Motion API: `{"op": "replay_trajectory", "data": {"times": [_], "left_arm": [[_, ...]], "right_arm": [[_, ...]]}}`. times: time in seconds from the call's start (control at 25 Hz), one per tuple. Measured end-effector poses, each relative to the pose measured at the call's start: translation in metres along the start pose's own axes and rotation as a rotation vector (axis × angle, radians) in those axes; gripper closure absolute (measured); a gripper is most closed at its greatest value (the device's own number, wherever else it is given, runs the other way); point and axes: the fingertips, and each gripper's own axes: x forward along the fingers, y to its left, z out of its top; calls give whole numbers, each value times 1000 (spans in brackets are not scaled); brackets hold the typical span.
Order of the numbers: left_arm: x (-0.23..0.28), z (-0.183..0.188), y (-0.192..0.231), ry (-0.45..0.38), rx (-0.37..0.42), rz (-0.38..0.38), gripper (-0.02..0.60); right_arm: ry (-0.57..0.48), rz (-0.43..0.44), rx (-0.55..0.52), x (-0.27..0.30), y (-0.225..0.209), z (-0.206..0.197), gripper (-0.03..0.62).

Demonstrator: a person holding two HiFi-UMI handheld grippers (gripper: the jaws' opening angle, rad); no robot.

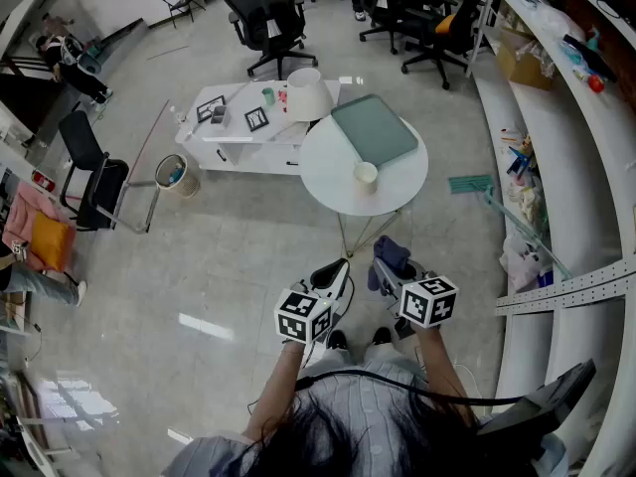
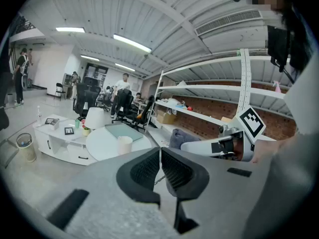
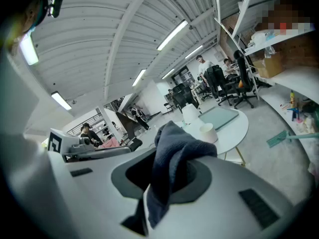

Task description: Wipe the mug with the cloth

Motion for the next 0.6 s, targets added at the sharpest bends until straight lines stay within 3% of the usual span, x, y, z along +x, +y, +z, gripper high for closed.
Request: {"op": "replay_trajectory", "data": {"times": [0.32,0.6], "left_arm": [[23,6,-8,1,-6,3,557],[52,4,-25,-2,-1,11,557]], "right_arm": [[0,18,-13,-7,-16,9,516],[29,49,-110,-18,-33,7,516]]}}
